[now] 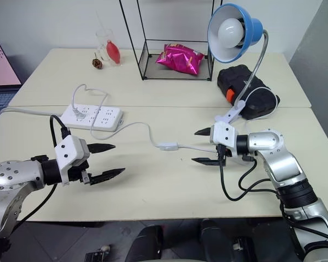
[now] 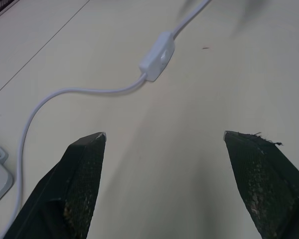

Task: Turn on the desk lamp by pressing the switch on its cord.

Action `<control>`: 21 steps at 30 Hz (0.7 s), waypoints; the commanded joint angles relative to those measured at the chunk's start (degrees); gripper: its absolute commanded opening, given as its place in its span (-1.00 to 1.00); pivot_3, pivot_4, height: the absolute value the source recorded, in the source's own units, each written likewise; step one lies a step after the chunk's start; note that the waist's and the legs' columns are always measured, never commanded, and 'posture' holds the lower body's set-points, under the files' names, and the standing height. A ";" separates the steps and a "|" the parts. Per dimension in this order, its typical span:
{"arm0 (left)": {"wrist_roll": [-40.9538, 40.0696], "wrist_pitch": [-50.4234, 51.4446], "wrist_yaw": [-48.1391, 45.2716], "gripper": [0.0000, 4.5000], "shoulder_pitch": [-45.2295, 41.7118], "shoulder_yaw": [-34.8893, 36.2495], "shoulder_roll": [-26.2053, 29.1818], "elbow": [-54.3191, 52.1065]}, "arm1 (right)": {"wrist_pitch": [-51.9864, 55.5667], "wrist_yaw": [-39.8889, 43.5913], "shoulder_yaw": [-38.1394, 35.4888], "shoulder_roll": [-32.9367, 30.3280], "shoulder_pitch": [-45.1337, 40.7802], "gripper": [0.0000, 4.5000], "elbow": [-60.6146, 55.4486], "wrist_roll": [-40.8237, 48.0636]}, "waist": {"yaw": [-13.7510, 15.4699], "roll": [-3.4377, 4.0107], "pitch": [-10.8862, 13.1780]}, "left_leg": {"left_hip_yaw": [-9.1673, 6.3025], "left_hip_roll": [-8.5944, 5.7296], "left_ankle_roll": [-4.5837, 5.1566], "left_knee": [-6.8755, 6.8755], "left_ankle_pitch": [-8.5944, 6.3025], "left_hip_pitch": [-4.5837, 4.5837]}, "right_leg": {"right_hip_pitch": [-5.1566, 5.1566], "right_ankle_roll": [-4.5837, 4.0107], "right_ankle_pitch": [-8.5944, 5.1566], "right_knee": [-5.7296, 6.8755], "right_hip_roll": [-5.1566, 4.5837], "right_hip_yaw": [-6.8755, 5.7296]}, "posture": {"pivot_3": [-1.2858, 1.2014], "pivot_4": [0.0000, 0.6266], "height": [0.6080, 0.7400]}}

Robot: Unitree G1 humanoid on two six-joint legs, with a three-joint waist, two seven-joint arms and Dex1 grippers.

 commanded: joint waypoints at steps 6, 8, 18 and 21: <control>-1.34 1.81 0.24 0.75 -0.70 1.59 1.08 -2.32 | -0.47 -0.34 -1.10 -0.32 0.11 0.88 -2.04 -0.11 | -0.01 0.00 0.00 | 0.00 0.00 0.00 0.00 0.00 0.00 | 0.00 0.00 0.00 0.00 0.00 0.00 | 0.03 -0.52 1.00; -1.47 1.46 0.10 0.75 -0.83 1.68 0.87 -2.55 | -0.06 -0.46 -1.08 -0.44 0.39 0.88 -2.24 -0.12 | -0.01 0.00 0.00 | 0.00 0.00 0.00 0.00 0.00 0.00 | 0.00 0.00 0.00 0.00 0.00 0.00 | 0.03 -0.52 1.00; 0.74 -5.95 -2.47 0.75 1.23 1.60 0.66 -1.36 | 3.29 -1.82 0.64 3.40 -2.49 0.88 0.88 -0.07 | -0.02 0.00 0.00 | 0.00 0.00 0.00 0.00 0.00 0.01 | 0.00 0.00 0.00 0.00 0.00 0.00 | 0.03 -0.52 1.00; 1.50 -6.71 -2.63 0.75 1.45 1.11 0.85 -1.02 | 1.04 -2.42 2.65 6.58 -5.08 0.88 5.95 -2.64 | -0.34 0.00 0.00 | 0.01 0.02 0.00 0.00 0.00 0.04 | 0.01 0.00 0.01 0.02 0.02 0.02 | 0.03 -0.52 1.00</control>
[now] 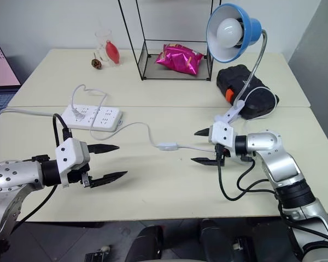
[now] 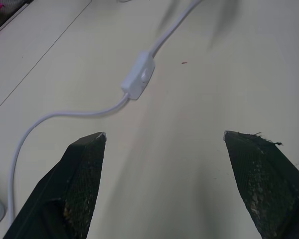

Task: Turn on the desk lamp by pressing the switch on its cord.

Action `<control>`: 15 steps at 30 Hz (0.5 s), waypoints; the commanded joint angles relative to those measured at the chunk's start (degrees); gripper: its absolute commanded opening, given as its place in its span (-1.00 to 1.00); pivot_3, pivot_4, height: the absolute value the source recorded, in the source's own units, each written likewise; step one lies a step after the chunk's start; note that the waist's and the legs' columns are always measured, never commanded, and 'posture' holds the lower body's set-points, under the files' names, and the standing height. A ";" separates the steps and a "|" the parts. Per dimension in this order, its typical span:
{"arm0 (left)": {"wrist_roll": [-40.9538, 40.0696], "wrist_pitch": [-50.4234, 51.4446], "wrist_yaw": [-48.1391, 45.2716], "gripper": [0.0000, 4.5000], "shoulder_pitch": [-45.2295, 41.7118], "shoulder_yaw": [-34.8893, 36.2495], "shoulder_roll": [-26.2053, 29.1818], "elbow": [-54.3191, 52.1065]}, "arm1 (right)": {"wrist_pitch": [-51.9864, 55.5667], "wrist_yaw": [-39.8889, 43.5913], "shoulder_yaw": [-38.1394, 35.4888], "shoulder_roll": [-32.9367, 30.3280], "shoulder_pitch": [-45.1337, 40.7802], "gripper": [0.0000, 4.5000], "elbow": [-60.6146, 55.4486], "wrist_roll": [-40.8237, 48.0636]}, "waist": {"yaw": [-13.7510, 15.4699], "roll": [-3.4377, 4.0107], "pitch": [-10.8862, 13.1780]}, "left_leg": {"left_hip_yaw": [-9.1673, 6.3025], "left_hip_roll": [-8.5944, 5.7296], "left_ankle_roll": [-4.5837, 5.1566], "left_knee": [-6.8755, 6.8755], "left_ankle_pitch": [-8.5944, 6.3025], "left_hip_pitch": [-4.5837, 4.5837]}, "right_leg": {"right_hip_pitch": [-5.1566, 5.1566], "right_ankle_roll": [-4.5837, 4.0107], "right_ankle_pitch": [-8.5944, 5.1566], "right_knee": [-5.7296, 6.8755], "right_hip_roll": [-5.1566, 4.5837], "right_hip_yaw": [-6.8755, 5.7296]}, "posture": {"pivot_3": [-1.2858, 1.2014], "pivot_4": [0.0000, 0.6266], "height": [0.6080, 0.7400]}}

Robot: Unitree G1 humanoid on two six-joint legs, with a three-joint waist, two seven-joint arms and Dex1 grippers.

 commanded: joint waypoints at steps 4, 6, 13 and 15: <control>1.57 -2.79 -0.53 0.75 -0.70 0.42 0.71 0.73 | -2.73 -1.52 3.98 6.79 -7.76 0.88 11.48 -4.65 | 0.09 0.02 0.01 | 0.00 0.00 0.00 0.01 0.00 0.00 | -0.01 0.02 0.02 0.02 0.01 -0.01 | 0.03 -0.52 1.00; 1.96 -3.09 -0.53 0.75 -1.18 0.00 0.71 1.16 | -3.20 -1.22 5.26 8.65 -10.28 0.88 16.15 -6.19 | 0.10 0.02 0.01 | 0.01 0.00 0.00 0.01 0.00 0.00 | 0.01 0.01 0.00 0.00 0.01 -0.01 | 0.03 -0.52 1.00; 2.86 -3.87 -0.69 0.75 -1.07 -0.62 0.42 1.47 | -5.45 0.21 7.67 13.06 -17.22 0.88 29.83 -9.82 | 0.19 0.02 0.01 | 0.00 0.00 0.00 -0.01 0.00 -0.05 | -0.03 -0.05 0.01 -0.01 0.00 -0.02 | 0.03 -0.52 1.00; 3.01 -4.15 -0.64 0.75 -0.57 -0.61 0.39 1.32 | -5.90 0.91 7.67 14.11 -18.47 0.88 32.27 -10.10 | 0.15 0.03 0.02 | 0.00 0.00 0.00 -0.02 0.00 -0.05 | -0.03 -0.07 0.01 -0.01 0.00 -0.02 | 0.03 -0.52 1.00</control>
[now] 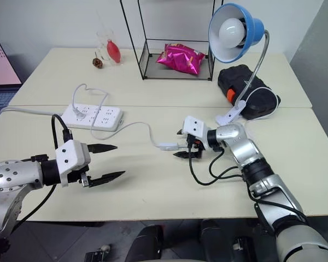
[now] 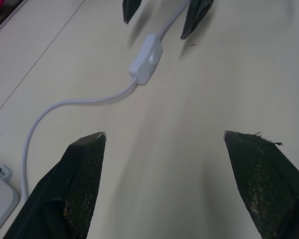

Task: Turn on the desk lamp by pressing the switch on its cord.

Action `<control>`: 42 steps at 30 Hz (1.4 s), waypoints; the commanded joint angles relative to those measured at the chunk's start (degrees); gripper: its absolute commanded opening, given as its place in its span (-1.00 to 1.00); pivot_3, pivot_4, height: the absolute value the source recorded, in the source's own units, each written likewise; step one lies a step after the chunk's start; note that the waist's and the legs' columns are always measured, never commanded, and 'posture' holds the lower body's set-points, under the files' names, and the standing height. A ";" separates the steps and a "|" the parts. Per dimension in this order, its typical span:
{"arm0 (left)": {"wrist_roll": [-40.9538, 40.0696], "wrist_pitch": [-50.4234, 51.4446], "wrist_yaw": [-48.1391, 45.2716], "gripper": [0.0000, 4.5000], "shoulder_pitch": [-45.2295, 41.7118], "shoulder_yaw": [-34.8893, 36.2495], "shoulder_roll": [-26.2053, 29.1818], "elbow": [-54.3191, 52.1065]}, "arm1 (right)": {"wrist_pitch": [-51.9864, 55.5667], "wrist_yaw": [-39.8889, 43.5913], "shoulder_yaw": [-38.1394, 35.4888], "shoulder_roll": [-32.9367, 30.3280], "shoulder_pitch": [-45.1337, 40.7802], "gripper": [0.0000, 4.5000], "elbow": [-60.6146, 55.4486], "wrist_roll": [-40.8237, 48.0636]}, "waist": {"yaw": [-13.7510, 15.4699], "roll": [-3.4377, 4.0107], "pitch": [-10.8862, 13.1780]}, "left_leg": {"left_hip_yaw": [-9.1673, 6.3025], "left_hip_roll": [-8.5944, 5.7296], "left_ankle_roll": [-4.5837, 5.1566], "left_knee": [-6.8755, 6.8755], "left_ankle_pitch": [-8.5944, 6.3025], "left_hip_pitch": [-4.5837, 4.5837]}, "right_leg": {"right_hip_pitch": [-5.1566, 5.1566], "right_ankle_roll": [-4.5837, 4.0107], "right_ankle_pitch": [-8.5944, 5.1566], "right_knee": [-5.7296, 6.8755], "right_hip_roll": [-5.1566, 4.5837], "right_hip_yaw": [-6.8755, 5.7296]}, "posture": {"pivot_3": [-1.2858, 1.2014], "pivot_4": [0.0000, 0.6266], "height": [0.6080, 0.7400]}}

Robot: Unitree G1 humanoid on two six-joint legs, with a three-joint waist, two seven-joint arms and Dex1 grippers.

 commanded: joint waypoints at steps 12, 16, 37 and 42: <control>1.36 -2.68 -0.21 0.75 1.34 0.08 0.20 -0.35 | -1.64 2.86 -0.91 4.20 -4.82 0.28 8.17 -1.06 | -0.03 0.01 0.01 | -0.02 0.00 0.00 0.00 0.00 0.02 | 0.00 0.00 0.00 0.03 0.00 -0.01 | 0.03 -0.52 1.00; 1.72 -3.13 -0.56 0.75 1.08 -0.60 0.16 0.27 | -2.74 3.02 -0.51 3.56 -4.51 -0.19 7.81 -2.14 | -0.04 0.02 0.01 | -0.02 0.00 0.00 0.00 0.00 0.02 | 0.00 0.01 0.00 0.03 0.00 -0.01 | 0.03 -0.52 1.00; 0.81 4.78 -1.79 0.75 -16.48 -11.82 -3.87 2.90 | 9.05 3.61 -0.63 -2.00 4.37 -0.84 -24.34 -2.24 | 0.11 0.01 0.01 | -0.12 -0.02 0.00 0.02 0.00 -0.04 | 0.01 0.03 -0.01 0.04 0.01 -0.07 | 0.03 -0.52 1.00; 4.10 4.57 -1.72 0.75 -22.56 -17.58 -6.95 7.08 | 11.78 2.39 0.15 -2.08 5.55 -0.84 -28.55 -2.39 | 0.03 0.00 0.00 | -0.13 -0.02 0.00 0.05 0.00 -0.02 | 0.02 0.07 0.00 0.06 0.06 -0.07 | 0.03 -0.52 1.00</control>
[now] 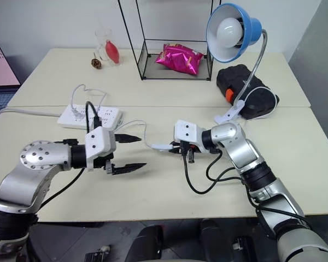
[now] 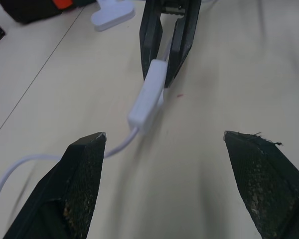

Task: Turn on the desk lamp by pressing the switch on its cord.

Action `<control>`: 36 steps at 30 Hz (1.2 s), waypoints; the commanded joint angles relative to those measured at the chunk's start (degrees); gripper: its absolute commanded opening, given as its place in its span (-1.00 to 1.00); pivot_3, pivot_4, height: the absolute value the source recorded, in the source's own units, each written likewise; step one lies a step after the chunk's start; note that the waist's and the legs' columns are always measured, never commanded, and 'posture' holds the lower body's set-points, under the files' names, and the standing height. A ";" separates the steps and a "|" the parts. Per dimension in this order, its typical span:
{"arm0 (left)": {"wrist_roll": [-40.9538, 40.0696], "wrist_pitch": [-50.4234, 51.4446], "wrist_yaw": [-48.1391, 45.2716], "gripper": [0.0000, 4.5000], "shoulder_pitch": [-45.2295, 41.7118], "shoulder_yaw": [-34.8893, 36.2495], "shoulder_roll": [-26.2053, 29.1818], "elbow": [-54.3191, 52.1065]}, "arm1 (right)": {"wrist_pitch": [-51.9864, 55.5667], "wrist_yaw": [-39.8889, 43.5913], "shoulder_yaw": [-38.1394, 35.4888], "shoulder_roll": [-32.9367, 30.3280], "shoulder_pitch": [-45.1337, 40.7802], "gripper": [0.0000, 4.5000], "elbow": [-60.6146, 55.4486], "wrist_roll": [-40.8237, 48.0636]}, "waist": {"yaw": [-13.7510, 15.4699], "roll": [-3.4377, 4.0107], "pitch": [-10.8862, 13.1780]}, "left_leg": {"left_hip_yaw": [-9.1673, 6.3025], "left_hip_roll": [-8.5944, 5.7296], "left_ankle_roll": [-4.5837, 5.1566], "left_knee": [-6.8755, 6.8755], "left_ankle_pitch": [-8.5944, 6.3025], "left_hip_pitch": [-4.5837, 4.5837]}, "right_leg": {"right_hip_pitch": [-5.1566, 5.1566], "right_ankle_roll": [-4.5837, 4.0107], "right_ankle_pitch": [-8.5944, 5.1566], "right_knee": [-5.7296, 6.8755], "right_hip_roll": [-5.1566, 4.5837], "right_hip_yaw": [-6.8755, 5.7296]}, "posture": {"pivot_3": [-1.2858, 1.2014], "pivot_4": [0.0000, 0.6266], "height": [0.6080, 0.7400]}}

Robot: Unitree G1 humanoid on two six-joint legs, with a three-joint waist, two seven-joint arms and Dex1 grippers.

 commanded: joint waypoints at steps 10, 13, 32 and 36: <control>5.67 -2.08 -0.14 0.75 -6.60 -5.80 -3.83 6.97 | 2.62 -1.86 1.17 0.04 0.70 -0.84 -5.83 1.07 | 0.01 0.00 0.00 | -0.03 -0.01 0.00 0.01 0.00 -0.04 | -0.01 0.00 0.01 -0.01 0.00 0.01 | 0.03 -0.52 1.00; 6.08 -2.17 -0.18 0.75 -7.17 -5.84 -4.64 7.56 | 2.56 -1.95 1.47 0.02 0.68 -0.84 -5.86 1.19 | 0.01 0.00 0.00 | -0.03 -0.02 0.00 0.01 0.00 -0.04 | -0.01 0.00 0.00 -0.01 -0.01 0.00 | 0.03 -0.52 1.00; 9.16 -4.27 -0.03 -0.65 -8.79 -6.66 -6.02 10.38 | 2.22 -1.73 2.61 -0.21 0.65 -0.84 -6.36 1.93 | -0.01 0.00 0.00 | -0.06 -0.02 0.00 0.01 0.00 -0.04 | 0.00 0.00 0.01 0.00 0.00 0.00 | 0.03 -0.52 1.00; 9.80 -4.84 0.15 -0.72 -8.73 -6.50 -6.19 10.61 | 2.20 -1.48 2.67 -0.36 0.67 -0.84 -6.46 2.03 | -0.01 0.00 0.00 | -0.06 -0.02 0.00 0.01 0.00 -0.04 | 0.00 0.00 0.01 0.00 0.00 -0.01 | 0.03 -0.52 1.00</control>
